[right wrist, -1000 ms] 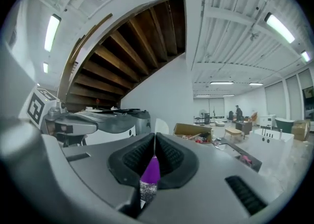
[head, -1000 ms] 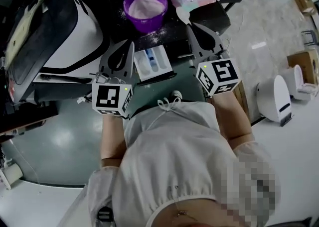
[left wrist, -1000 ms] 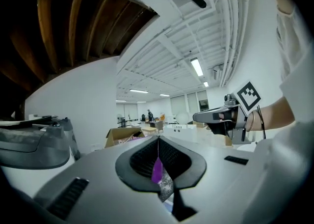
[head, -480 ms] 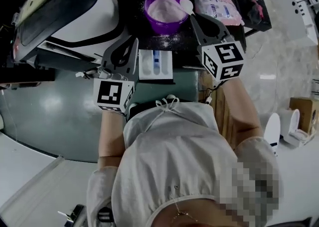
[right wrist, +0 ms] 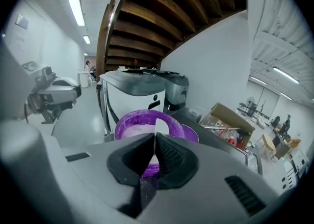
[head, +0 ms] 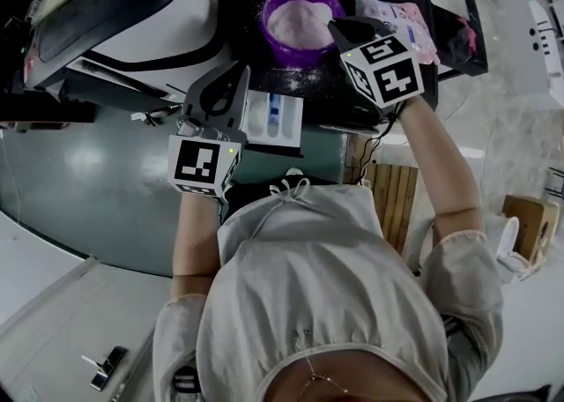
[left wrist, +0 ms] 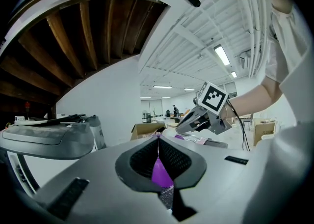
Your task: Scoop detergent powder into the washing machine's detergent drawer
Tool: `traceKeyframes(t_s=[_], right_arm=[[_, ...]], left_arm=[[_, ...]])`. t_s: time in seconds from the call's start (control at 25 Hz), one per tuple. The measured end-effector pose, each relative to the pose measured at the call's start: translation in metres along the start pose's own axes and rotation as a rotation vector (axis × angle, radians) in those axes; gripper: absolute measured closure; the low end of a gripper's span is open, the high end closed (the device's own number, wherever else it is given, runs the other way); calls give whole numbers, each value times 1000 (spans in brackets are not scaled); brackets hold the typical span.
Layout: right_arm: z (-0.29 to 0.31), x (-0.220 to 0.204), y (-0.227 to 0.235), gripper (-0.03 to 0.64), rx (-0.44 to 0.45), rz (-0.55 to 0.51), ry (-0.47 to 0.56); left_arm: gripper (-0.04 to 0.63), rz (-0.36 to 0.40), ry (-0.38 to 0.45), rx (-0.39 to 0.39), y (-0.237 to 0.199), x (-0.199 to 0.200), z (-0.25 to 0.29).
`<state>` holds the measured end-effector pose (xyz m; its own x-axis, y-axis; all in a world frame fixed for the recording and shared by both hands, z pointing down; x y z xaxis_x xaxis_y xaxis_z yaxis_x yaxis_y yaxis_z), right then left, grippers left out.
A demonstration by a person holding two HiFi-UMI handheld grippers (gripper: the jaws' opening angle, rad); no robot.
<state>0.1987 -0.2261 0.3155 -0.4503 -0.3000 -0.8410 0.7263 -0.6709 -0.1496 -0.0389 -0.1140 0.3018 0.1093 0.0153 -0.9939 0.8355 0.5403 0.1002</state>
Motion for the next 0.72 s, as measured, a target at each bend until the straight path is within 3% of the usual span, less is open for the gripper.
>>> traceKeyframes(t_s=[0.28, 0.72], right_arm=[[37, 4, 11, 604, 90, -90, -241], [75, 9, 12, 604, 196, -186, -524]], left_arm=[[574, 29, -1, -3, -3, 0, 5], [574, 32, 14, -8, -5, 0, 7]])
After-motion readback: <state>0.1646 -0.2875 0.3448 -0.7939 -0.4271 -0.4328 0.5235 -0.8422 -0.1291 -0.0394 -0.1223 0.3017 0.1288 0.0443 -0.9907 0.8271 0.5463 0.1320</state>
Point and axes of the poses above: the fingertips, and each gripper's own axes: z forward along the fingers, y to its right, x out of its top, the point moved 9 cm from there along -z, backward along the fingers, and after that the axes turned 4 degrees about y, right-handed, at the moved point
